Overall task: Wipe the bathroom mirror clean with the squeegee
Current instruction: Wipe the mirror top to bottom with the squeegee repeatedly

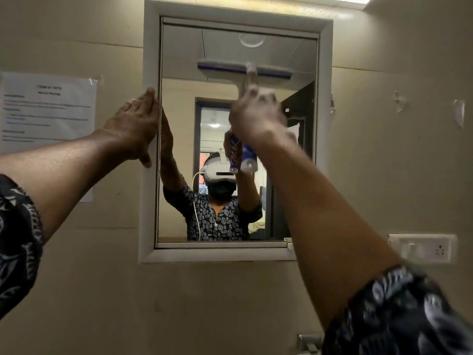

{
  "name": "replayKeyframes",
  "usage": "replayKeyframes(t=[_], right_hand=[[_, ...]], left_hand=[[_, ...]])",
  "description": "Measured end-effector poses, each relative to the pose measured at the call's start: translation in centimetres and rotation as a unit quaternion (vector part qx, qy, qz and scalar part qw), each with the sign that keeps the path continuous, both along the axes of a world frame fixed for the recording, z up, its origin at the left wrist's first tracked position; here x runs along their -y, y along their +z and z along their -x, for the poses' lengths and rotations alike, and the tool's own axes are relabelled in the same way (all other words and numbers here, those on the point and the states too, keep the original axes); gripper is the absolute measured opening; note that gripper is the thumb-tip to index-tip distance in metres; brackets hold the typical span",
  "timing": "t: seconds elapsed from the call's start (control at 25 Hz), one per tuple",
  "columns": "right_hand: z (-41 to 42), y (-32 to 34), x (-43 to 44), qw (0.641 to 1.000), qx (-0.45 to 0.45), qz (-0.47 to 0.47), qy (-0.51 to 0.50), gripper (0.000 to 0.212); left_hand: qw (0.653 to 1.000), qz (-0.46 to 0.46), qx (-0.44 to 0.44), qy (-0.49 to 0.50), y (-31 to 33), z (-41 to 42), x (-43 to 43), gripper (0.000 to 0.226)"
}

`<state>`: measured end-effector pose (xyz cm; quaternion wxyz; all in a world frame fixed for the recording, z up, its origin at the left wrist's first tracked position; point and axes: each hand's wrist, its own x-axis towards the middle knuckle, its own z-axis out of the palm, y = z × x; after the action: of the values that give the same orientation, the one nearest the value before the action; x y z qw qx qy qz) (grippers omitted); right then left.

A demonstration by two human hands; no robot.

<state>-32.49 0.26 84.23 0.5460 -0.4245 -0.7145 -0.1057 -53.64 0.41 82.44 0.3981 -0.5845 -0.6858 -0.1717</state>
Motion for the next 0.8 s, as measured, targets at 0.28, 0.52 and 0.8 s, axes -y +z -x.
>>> replayKeyframes(t=[0.28, 0.52, 0.8], right_hand=[[-0.3, -17.2, 0.7, 0.998, 0.007, 0.062, 0.030, 0.082], [-1.1, -25.2, 2.7, 0.977, 0.047, 0.207, 0.018, 0.087], [-1.0, -27.4, 3.7, 0.952, 0.095, 0.291, -0.019, 0.077]], left_hand=[[1.000, 0.003, -0.003, 0.012, 0.0, -0.3, 0.2, 0.141], [1.000, -0.005, -0.001, 0.011, 0.0, -0.2, -0.1, 0.142], [1.000, -0.015, -0.001, 0.015, 0.0, 0.0, -0.6, 0.142]])
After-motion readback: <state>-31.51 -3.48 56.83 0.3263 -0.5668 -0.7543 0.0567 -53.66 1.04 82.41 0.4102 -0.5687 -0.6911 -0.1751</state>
